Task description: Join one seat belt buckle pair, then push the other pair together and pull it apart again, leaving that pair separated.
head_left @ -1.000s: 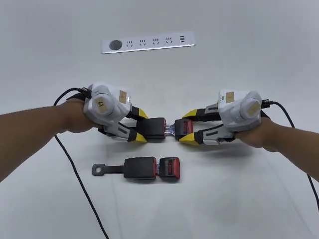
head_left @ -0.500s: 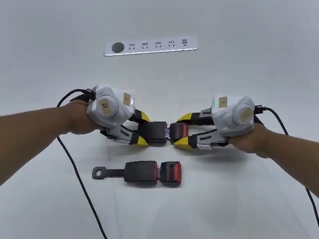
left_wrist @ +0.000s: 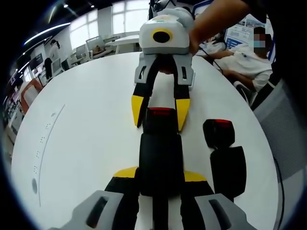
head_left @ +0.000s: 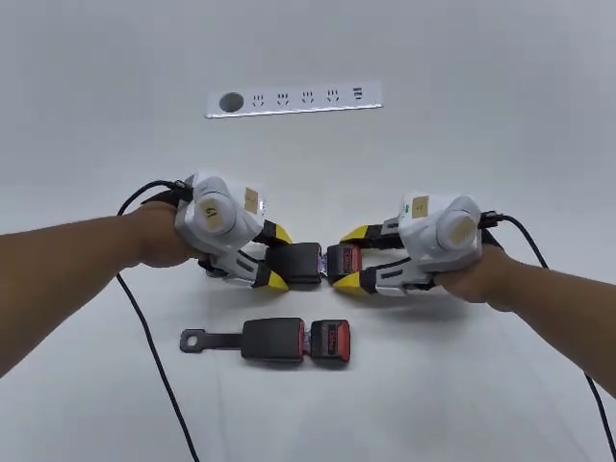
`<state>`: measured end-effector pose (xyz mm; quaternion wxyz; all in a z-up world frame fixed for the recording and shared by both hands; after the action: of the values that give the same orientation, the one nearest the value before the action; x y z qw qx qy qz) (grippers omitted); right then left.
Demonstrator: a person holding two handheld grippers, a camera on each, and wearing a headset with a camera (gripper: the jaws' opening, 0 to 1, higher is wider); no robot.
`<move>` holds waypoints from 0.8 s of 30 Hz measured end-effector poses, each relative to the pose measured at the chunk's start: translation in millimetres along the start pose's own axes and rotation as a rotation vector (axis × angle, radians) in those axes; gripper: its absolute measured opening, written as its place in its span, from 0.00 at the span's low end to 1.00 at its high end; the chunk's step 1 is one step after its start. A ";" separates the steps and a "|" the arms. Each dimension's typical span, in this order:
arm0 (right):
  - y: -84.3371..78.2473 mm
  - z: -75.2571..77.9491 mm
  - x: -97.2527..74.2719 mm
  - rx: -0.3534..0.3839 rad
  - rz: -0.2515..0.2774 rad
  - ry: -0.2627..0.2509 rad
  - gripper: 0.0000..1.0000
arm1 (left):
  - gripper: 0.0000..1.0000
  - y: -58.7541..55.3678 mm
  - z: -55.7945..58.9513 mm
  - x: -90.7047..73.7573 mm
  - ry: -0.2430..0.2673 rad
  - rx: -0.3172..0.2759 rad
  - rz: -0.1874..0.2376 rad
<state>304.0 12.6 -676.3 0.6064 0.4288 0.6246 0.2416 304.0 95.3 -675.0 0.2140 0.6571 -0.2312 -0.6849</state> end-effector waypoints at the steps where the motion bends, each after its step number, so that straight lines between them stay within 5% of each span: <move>1: -0.9 -0.3 0.3 0.000 -0.001 -0.001 0.33 | 0.33 0.2 0.2 0.0 0.001 -0.001 -0.001; 24: -1.6 -2.0 2.0 -0.018 -0.002 0.003 0.34 | 0.34 1.6 2.3 0.2 0.010 -0.004 -0.011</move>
<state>301.9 13.9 -678.4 0.6095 0.4224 0.6237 0.2472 301.7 94.0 -674.1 0.2128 0.6612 -0.2250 -0.6833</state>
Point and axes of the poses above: the centre of the closed fingertips' face, and the gripper's own axes: x roughly forward along the fingers, z roughly to its right, y roughly out of its top, the point moved 2 cm from there along -x, roughly backward along the fingers, and after that the axes turned 3 degrees about x, right-handed, at the moved point
